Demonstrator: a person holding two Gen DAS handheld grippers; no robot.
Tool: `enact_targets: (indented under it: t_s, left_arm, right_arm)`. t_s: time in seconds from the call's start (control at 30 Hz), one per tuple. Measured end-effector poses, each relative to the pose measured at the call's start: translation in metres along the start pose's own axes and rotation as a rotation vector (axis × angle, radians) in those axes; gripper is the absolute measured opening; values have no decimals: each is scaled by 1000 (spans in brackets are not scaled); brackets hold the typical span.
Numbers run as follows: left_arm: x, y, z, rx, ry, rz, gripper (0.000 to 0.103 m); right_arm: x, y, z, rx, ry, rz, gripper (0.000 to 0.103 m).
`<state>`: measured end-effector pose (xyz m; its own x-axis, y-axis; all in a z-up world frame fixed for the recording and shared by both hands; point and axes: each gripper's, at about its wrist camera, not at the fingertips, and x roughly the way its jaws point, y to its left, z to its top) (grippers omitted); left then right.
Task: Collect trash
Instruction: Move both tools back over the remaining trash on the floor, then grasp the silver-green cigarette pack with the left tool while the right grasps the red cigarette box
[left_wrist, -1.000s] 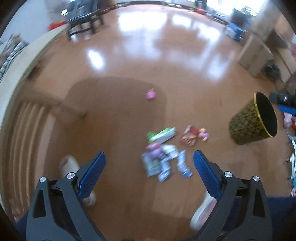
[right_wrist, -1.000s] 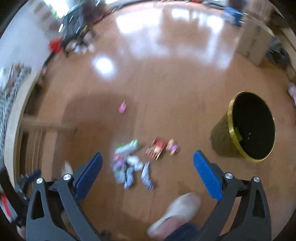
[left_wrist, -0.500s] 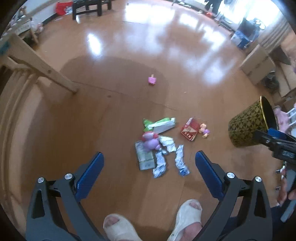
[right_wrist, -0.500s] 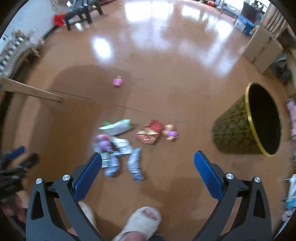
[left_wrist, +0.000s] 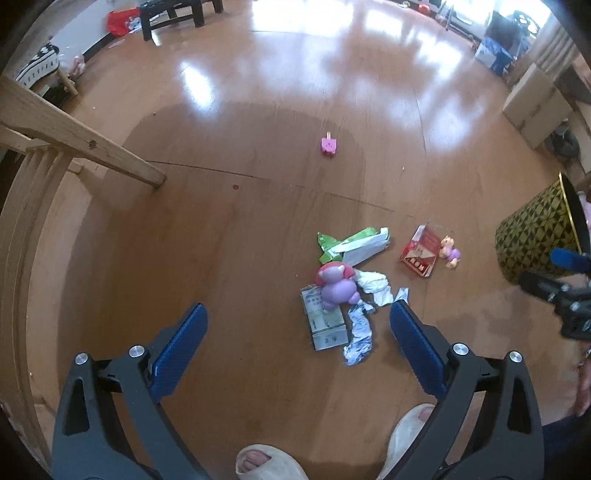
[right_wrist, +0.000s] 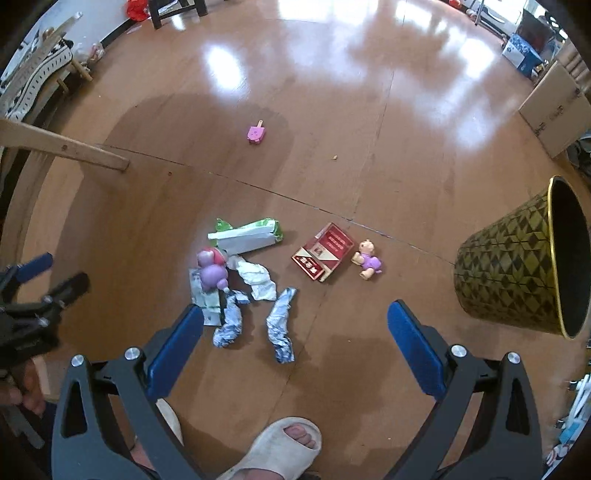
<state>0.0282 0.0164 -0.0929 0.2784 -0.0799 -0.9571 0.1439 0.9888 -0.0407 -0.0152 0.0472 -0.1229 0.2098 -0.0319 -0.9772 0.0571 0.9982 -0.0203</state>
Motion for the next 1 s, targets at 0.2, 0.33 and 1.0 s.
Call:
enact_targets:
  t_s: [0.2, 0.33, 1.0]
  left_arm:
    - [26, -5, 4, -11, 9, 10, 96]
    - [73, -10, 2, -25, 52, 6, 96]
    - [257, -15, -58, -124, 234, -6, 96]
  right_arm:
    - [16, -4, 8, 19, 14, 8, 96]
    - [52, -17, 17, 89, 38, 7, 96]
    - [254, -50, 0, 305, 263, -2, 96]
